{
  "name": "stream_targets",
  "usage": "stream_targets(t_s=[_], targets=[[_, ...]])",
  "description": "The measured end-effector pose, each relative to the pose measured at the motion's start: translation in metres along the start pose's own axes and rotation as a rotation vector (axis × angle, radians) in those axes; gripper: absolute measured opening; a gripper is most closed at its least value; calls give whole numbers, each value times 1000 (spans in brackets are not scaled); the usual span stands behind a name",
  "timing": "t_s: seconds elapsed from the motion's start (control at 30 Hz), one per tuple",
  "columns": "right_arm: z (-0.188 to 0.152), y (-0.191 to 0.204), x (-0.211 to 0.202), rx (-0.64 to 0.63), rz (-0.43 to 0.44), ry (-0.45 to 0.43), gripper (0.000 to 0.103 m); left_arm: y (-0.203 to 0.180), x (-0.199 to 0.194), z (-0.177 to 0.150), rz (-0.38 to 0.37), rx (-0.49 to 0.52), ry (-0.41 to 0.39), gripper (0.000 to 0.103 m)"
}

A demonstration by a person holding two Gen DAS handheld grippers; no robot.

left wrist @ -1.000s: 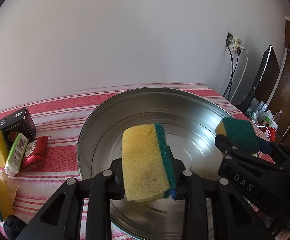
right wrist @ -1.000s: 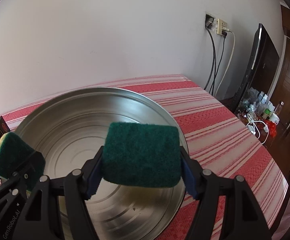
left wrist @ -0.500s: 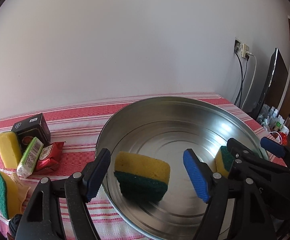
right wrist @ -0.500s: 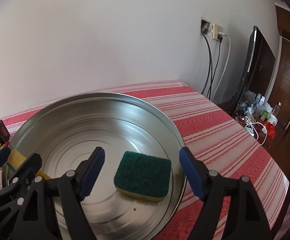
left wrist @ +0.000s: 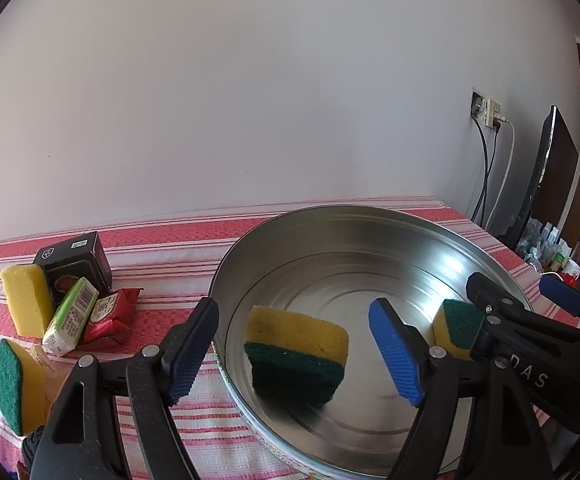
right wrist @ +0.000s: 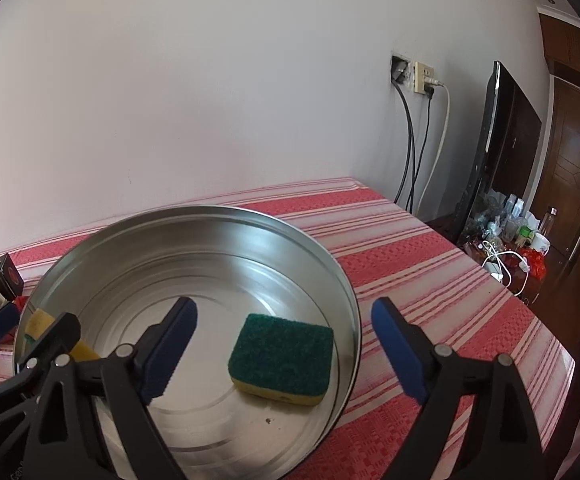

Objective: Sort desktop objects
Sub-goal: 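Withdraw both tools from the tin toward the remaining items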

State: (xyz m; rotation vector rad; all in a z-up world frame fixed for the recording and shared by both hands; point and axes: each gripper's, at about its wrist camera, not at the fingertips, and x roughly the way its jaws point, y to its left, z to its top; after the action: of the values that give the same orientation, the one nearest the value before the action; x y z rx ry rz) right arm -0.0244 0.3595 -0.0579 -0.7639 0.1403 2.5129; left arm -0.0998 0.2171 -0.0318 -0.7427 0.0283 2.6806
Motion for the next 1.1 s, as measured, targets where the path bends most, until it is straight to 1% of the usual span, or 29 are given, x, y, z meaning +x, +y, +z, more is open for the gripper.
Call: stream_targets(t_s=[0.27, 0.53, 0.77, 1.1], targets=[[2, 2, -6, -11, -4, -2, 91, 3, -9, -1, 16, 15, -29, 80], [0, 8, -19, -14, 20, -10, 91, 10, -21, -2, 16, 10, -33, 80], [-2, 17, -27, -26, 29, -11, 91, 17, -32, -4, 34, 12, -46, 80], [-2, 24, -35, -33, 33, -15, 91, 21, -46, -5, 35, 12, -66, 80]])
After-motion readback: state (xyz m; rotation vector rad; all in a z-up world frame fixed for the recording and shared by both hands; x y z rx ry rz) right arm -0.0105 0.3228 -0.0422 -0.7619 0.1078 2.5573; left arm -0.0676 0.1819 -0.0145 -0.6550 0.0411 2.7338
